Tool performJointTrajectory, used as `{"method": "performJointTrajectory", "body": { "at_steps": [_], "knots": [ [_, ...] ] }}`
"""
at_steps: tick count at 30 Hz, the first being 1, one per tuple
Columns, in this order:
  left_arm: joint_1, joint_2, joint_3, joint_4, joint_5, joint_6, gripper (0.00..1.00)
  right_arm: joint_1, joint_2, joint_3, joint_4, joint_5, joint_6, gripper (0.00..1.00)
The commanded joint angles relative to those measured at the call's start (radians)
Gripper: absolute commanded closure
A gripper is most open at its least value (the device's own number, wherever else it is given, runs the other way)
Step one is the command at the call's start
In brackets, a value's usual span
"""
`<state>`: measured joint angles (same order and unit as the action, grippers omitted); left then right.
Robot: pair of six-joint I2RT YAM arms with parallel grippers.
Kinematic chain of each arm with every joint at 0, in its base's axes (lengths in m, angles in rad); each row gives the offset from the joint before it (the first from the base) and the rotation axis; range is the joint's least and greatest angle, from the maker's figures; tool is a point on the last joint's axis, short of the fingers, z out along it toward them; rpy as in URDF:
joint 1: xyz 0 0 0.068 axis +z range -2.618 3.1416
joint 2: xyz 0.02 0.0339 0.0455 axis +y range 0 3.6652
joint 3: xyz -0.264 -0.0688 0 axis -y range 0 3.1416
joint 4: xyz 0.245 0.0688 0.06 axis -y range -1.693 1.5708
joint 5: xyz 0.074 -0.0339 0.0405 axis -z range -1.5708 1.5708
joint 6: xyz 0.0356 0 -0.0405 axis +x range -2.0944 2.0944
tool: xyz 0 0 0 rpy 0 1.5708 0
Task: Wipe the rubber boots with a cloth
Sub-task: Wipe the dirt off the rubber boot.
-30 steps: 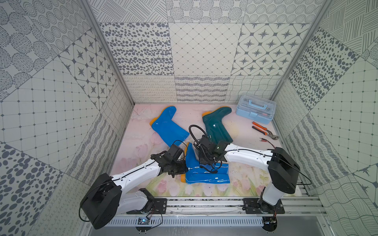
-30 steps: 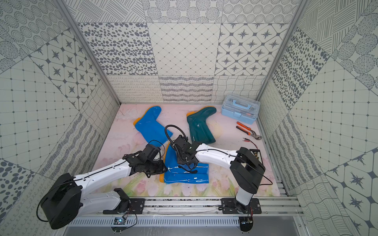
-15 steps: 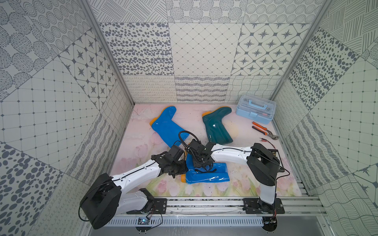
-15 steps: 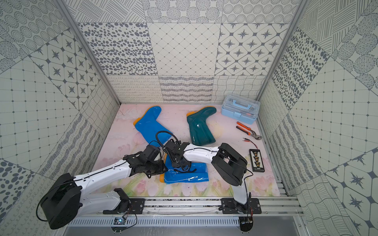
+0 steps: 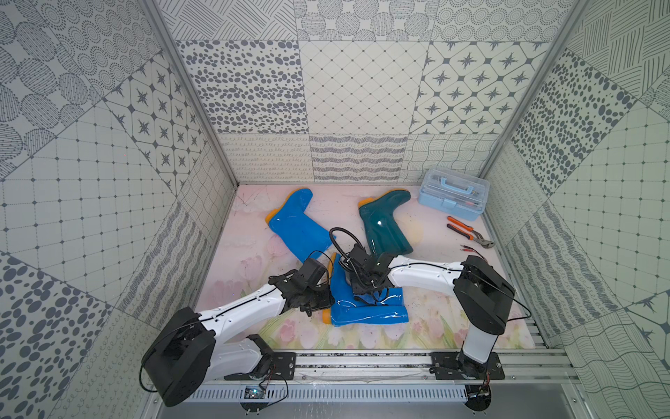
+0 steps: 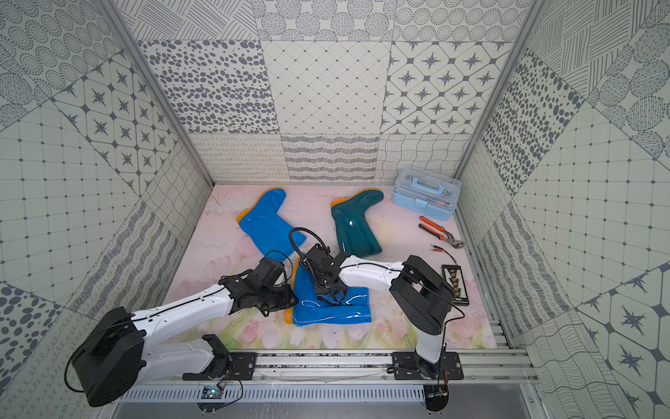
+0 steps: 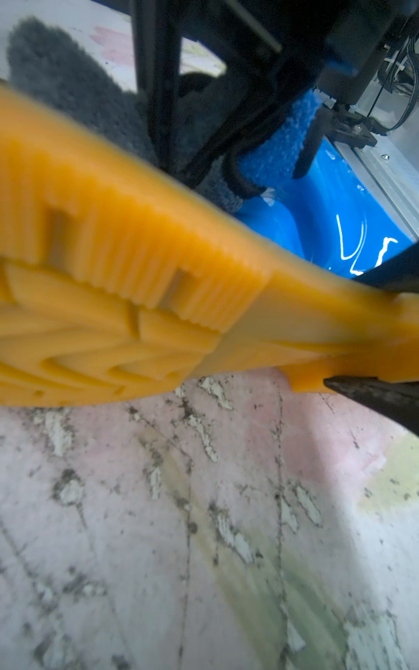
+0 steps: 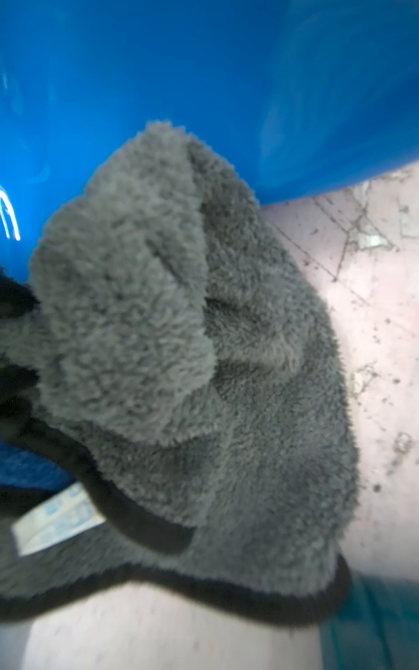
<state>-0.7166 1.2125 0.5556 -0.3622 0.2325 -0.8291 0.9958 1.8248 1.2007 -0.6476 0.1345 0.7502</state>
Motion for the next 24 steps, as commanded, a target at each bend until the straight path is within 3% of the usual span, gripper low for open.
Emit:
{"method": "performJointTrajectory", "body": {
  "at_steps": [1, 5, 9, 13, 17, 24],
  "knots": [
    [-0.01, 0.037, -0.016, 0.055, -0.051, -0.093, 1.0, 0.043, -0.001, 0.078, -0.203, 0.04, 0.007, 1.0],
    [-0.014, 0.031, -0.014, 0.051, -0.049, -0.098, 1.0, 0.041, -0.081, 0.035, 0.039, -0.11, 0.098, 1.0],
    [-0.015, 0.018, -0.027, 0.061, -0.051, -0.114, 1.0, 0.038, -0.026, -0.036, 0.267, -0.305, 0.197, 1.0],
    [-0.015, 0.013, -0.029, 0.06, -0.051, -0.116, 1.0, 0.037, 0.164, -0.005, 0.082, -0.29, 0.131, 1.0],
    [-0.017, 0.001, -0.036, 0.041, -0.059, -0.117, 1.0, 0.037, 0.288, -0.013, -0.112, -0.16, 0.033, 1.0],
    [-0.017, -0.031, -0.039, -0.017, -0.103, -0.099, 1.0, 0.008, 0.34, -0.001, -0.493, 0.259, -0.056, 1.0]
  ]
}}
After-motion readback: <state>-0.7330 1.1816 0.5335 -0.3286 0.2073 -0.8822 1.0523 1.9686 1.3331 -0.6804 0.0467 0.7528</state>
